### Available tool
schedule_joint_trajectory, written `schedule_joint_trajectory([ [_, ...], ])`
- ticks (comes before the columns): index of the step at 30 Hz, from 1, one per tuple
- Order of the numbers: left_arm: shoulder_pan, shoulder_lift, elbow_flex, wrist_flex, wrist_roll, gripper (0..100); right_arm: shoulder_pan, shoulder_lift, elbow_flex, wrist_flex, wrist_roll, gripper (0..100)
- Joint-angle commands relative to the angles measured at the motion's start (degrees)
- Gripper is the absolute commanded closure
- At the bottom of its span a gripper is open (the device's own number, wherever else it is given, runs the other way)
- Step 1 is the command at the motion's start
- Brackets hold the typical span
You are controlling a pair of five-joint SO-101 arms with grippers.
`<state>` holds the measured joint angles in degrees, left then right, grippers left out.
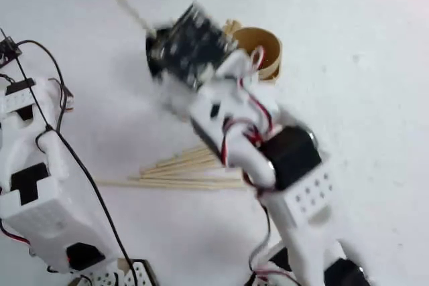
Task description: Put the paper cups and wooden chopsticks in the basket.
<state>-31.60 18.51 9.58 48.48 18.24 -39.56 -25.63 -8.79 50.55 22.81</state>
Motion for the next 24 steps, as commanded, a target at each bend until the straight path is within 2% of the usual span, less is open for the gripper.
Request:
schedule_joint_trajectory([
  [1, 0.5, -0.2, -2.5, -0.2, 0.4, 86, 3.6, 4.4, -3.3, -9.3, -0.6, 97.8],
  [12, 0.5, -0.2, -2.5, -0.3, 0.4, 86, 7.4, 17.8, -3.1, -9.8, -0.6, 98.1],
  [24, 0.5, -0.2, -2.5, -0.3, 0.4, 86, 7.4, 18.4, -3.2, -7.1, -0.2, 97.7],
])
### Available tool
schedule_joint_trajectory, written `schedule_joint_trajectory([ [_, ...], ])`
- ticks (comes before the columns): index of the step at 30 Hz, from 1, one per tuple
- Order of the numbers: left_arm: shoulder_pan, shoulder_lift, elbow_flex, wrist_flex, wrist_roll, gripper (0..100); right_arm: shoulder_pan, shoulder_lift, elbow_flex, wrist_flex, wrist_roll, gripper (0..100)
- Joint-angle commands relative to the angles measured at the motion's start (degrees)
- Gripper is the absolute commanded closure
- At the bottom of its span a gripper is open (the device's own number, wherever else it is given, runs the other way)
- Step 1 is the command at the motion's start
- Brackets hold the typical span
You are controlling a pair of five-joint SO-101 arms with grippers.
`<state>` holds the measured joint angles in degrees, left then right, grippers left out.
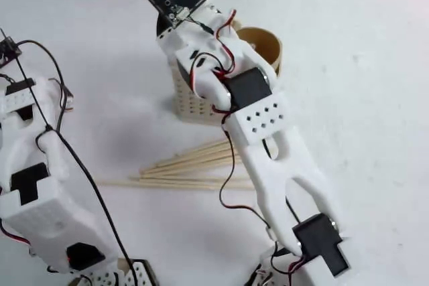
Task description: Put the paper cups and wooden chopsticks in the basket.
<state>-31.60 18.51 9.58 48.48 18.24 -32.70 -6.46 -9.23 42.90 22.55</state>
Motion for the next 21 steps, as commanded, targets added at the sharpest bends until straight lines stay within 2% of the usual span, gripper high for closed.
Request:
schedule_joint_trajectory([
  [1, 0.5, -0.2, -2.5, -0.3, 0.4, 86, 0.6, -0.7, -2.8, 0.7, 0.1, 97.6],
  [5, 0.5, -0.2, -2.5, -0.2, 0.4, 86, 0.7, -1.4, -2.8, 0.7, -0.3, 96.4],
  [13, 0.5, -0.2, -2.5, -0.1, 0.4, 86, 0.5, -7.4, -2.6, 8.4, 0.1, 69.0],
  [16, 0.5, -0.2, -2.5, -0.1, 0.4, 86, 0.0, -10.0, -2.6, 15.9, 0.1, 70.8],
  [21, 0.5, -0.2, -2.5, -0.2, 0.4, 86, -3.5, -13.1, -2.5, 34.2, 0.3, 86.1],
])
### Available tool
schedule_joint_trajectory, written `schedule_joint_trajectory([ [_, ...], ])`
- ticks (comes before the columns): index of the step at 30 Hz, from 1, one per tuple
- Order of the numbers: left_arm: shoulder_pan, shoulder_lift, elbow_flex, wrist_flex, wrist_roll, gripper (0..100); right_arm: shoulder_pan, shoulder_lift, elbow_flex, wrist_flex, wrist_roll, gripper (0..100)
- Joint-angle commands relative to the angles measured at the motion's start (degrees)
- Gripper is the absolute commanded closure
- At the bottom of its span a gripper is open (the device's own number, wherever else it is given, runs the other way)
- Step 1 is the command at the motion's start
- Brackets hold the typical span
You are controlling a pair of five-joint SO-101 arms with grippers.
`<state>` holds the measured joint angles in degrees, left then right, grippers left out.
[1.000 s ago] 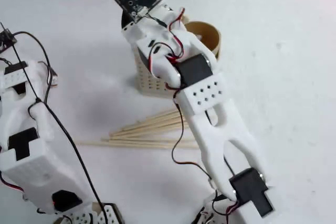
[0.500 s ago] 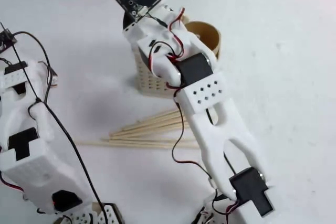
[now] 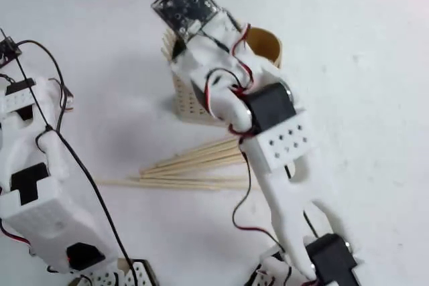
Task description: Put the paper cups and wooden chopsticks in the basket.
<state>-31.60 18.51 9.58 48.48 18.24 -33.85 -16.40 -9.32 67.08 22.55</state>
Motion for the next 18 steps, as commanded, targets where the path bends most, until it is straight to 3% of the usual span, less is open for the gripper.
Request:
schedule_joint_trajectory([
  [1, 0.5, -0.2, -2.5, -0.2, 0.4, 86, -3.1, -3.1, -2.3, 13.3, 0.3, 89.2],
  [3, 0.5, -0.2, -2.5, -0.2, 0.4, 86, -5.1, -2.2, 0.3, 17.7, 1.0, 93.8],
  [8, 0.5, -0.2, -2.5, -0.2, 0.4, 86, -14.5, 0.0, 18.7, 18.8, 14.2, 95.8],
  [13, 0.5, -0.2, -2.5, -0.2, 0.4, 86, -17.0, 2.9, 40.4, 2.2, 14.9, 89.9],
  [18, 0.5, -0.2, -2.5, -0.2, 0.4, 86, -16.2, 8.5, 46.0, -5.7, 17.7, 84.4],
])
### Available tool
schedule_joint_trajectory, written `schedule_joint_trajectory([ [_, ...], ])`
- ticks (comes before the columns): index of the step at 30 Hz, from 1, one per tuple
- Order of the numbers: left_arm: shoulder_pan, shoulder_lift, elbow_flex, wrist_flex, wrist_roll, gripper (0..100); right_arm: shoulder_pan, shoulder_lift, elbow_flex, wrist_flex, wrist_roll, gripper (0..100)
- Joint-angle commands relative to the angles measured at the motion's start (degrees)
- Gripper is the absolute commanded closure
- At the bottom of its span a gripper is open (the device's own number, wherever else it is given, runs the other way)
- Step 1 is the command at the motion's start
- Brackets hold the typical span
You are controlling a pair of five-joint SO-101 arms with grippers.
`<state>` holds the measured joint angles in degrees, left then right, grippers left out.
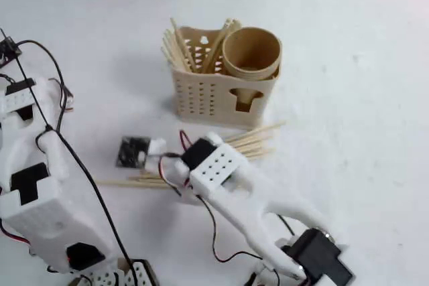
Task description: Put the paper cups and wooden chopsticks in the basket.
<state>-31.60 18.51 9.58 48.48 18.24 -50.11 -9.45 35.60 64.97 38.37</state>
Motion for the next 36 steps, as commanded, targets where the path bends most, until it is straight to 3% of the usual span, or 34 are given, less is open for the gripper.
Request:
schedule_joint_trajectory([
  [1, 0.5, -0.2, -2.5, -0.2, 0.4, 86, 0.2, 2.8, 1.1, -4.2, 1.8, 84.4],
  [11, 0.5, -0.2, -2.5, -0.2, 0.4, 86, 1.0, 11.0, 1.0, -9.5, 2.0, 84.5],
  [18, 0.5, -0.2, -2.5, -0.2, 0.4, 86, 1.3, 11.5, 1.0, -10.1, 2.0, 93.2],
  [23, 0.5, -0.2, -2.5, -0.2, 0.4, 86, 5.6, 10.8, 0.9, -10.1, 1.7, 94.0],
  [29, 0.5, -0.2, -2.5, -0.2, 0.4, 86, 12.4, 3.6, -3.1, -5.2, -0.4, 98.0],
  [36, 0.5, -0.2, -2.5, -0.2, 0.4, 86, 13.0, -8.5, -2.2, -1.6, -0.3, 98.2],
])
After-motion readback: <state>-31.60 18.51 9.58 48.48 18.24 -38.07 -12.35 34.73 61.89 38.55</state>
